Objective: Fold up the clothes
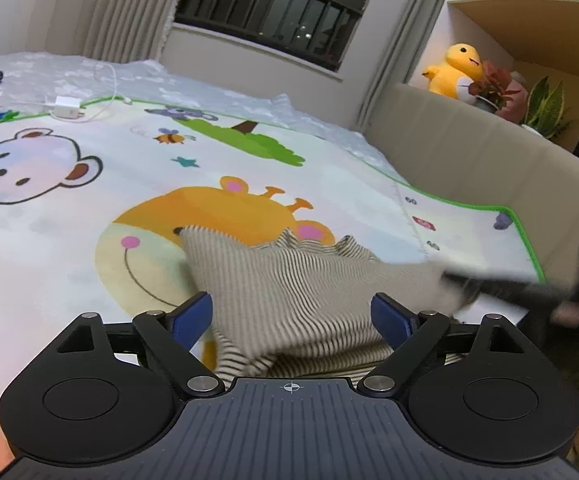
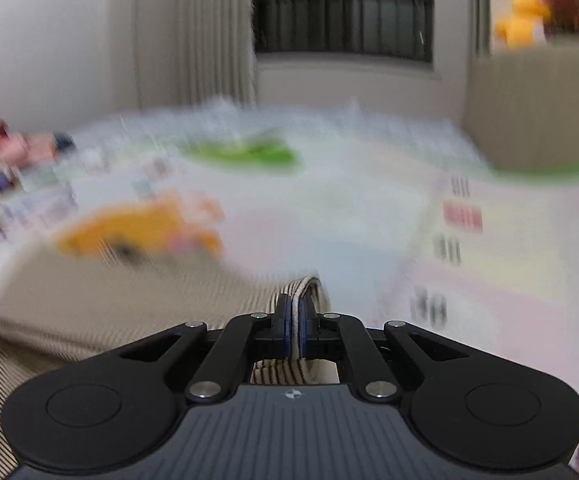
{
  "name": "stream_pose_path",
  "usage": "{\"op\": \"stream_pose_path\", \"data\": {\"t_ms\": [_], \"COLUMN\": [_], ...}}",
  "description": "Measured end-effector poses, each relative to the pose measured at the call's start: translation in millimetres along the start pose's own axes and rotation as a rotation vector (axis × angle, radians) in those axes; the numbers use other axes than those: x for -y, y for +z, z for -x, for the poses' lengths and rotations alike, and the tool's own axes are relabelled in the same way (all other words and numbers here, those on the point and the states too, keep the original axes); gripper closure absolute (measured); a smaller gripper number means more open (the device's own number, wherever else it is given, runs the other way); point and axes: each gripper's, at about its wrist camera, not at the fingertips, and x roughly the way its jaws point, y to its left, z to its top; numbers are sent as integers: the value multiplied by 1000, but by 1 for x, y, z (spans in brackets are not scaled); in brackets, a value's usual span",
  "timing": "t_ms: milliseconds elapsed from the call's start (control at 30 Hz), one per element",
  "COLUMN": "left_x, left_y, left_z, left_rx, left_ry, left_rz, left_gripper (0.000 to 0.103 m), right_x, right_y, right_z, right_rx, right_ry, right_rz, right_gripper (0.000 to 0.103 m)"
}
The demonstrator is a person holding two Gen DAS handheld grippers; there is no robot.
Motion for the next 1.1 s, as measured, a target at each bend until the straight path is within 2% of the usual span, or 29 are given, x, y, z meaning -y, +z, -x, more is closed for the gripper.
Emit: {"op": "stream_pose_path", "data": {"t_ms": [100, 167, 267, 333, 367, 467, 533, 600, 700, 833, 900, 1000, 1100], "left_x": [7, 13, 20, 22, 22, 9, -2, -10, -14, -9, -9, -14, -19], "left_y": [1, 2, 3, -1, -4, -15, -21, -23, -28, -34, -34, -34, -34], "left_z": [-1, -4, -13, -23, -30, -52, -56, -54, -52, -51, -51, -49, -48], "left_rx": [6, 15, 29, 16, 1, -70, -60, -46, -21, 12, 20, 29, 34], "left_ry": [-24, -45, -91, -99, -94, -53, -72, -105, -120, -116, -124, -145, -164], "left_rz": [-16, -32, -33, -35, -36, -16, 12, 40, 36, 6, 11, 34, 59], "left_gripper": [12, 11, 9, 8, 8, 8, 7, 6, 5, 1, 1, 1, 1], "right_x": [15, 15, 11, 7, 6, -3, -6, -4, -6, -24, -34, -51, -66], "right_y": [-15, -7, 5, 13, 16, 19, 11, -3, -3, 34, 53, 69, 66], "right_z": [-2, 7, 27, 40, 44, 40, 23, -4, -8, 13, 8, -25, -75], "right_rx": [-3, 8, 68, 118, 140, 116, 46, -49, -50, 40, 62, 20, -59], "right_ry": [32, 26, 14, 28, 48, 143, 170, 145, 126, 147, 168, 163, 115], "right_rz": [-68, -57, -45, -61, -80, -99, -113, -143, -131, -43, -9, 2, 7], "right_gripper": [97, 95, 77, 54, 53, 53, 53, 53, 54, 53, 53, 53, 53]}}
